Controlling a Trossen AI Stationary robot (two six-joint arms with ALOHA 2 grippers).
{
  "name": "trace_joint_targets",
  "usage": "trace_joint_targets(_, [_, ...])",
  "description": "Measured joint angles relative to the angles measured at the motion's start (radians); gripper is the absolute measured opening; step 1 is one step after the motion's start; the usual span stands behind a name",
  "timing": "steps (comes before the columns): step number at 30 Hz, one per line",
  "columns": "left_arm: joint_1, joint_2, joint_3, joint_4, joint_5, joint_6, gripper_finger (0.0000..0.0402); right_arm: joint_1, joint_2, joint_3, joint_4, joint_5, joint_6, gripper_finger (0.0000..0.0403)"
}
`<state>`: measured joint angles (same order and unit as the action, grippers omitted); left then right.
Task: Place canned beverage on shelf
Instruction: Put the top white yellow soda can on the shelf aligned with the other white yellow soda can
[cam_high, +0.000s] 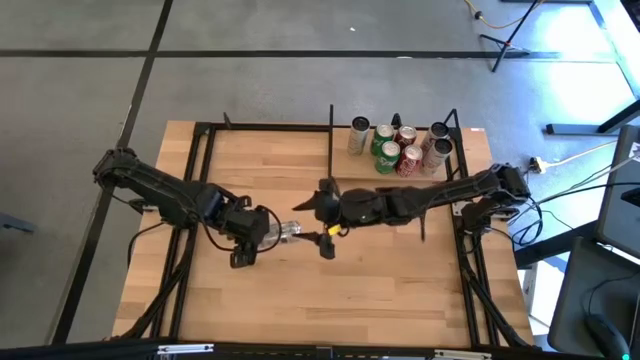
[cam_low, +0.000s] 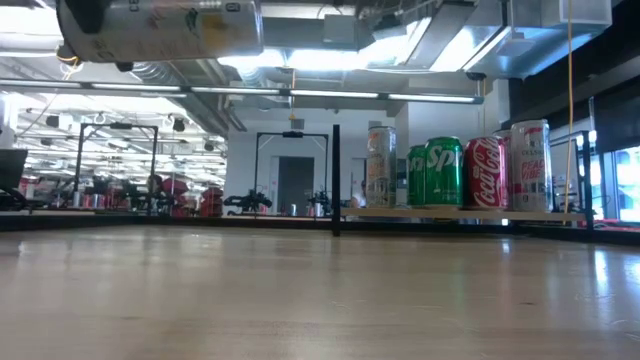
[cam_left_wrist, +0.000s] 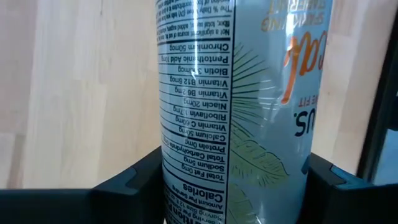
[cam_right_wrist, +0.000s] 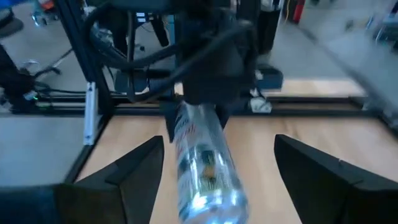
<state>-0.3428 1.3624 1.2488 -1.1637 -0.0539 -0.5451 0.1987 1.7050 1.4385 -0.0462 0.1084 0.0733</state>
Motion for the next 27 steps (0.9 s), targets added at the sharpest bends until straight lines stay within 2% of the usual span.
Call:
trace_joint_targets(3, [0.0, 0.0, 0.0, 0.0, 0.017, -0.004, 0.0222, 0.006, 0.046, 0.023, -0.02, 0.013, -0.034, 0.0291])
trace_joint_targets(8, [0.005, 0.0, 0.001, -0.006, 0.027, -0.028, 0.0222, 0.004, 0.152, 0.156, -0.131, -0.005, -0.054, 0.0292])
trace_joint_targets(18, [0.05, 0.0, 0.001, -0.006, 0.091, -0.038, 0.0222, 0.005, 0.348, 0.501, -0.549, 0.026, -0.142, 0.0292])
trace_joint_targets(27, [0.113, 0.0, 0.001, -0.002, 0.17, -0.06, 0.0222, 0.003, 0.421, 0.535, -0.602, 0.052, -0.201, 0.0292])
